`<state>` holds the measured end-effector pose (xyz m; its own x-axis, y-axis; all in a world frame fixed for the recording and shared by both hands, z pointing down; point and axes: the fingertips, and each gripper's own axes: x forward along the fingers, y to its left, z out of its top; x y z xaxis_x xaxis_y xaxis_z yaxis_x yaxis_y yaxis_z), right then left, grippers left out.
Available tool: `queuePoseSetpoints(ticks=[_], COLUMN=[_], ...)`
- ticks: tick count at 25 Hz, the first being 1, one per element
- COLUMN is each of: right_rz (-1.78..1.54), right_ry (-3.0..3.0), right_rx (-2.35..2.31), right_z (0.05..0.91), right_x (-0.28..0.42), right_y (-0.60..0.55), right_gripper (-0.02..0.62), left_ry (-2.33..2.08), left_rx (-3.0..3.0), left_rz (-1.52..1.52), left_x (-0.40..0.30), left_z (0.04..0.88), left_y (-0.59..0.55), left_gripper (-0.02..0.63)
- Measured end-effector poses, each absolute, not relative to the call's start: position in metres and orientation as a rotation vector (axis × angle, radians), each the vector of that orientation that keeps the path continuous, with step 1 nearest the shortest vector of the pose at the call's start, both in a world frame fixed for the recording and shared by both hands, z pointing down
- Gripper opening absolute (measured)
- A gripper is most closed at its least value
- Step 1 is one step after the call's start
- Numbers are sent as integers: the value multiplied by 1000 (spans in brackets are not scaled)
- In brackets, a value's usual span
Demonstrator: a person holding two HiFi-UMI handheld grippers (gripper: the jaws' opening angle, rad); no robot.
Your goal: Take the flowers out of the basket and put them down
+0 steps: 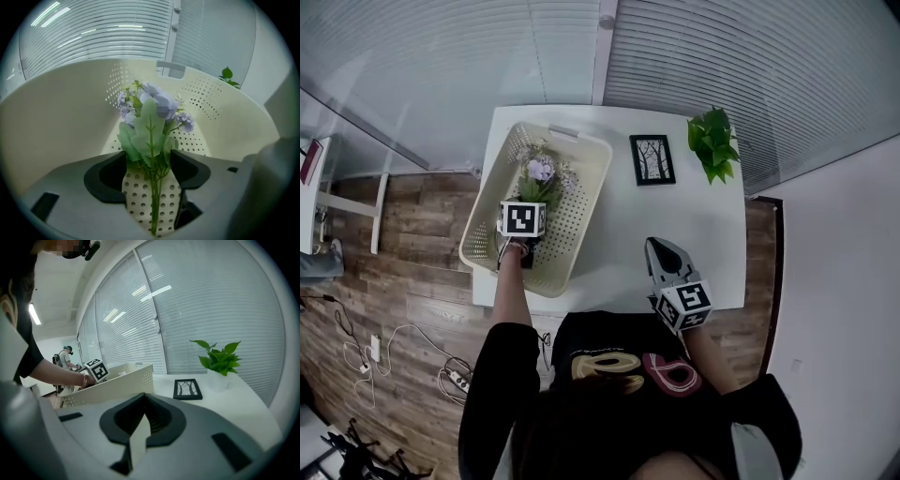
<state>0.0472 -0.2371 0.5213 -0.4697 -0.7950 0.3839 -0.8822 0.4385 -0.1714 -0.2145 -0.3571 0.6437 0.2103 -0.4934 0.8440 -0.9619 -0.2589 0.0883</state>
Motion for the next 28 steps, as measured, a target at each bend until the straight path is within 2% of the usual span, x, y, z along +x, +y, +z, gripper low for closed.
queuePoseSetpoints(ticks=[6,9,14,17,28], right_rz=[501,497,490,489,490], right_ry=[-2421,-2414,-2414,-2418,-2418], right_rx=[1486,1492,1500,1505,1533], right_z=[520,521,520,518,516], right_x=[56,59,61,60,73], right_y=[-235,-233,-232,-229,-223], right_gripper=[11,11,11,11,11], left_ry=[-1340,-1355,-1400,-1415,-1430], left_rx=[1817,1828,1783,1755,1760], left_rz=[932,933,899,854,818], left_x=[-213,-212,-217,-221,-216], left_z=[656,658,658,656,654], left_y=[-354,-358,-360,-361,-363], left_gripper=[297,236,171,104,54])
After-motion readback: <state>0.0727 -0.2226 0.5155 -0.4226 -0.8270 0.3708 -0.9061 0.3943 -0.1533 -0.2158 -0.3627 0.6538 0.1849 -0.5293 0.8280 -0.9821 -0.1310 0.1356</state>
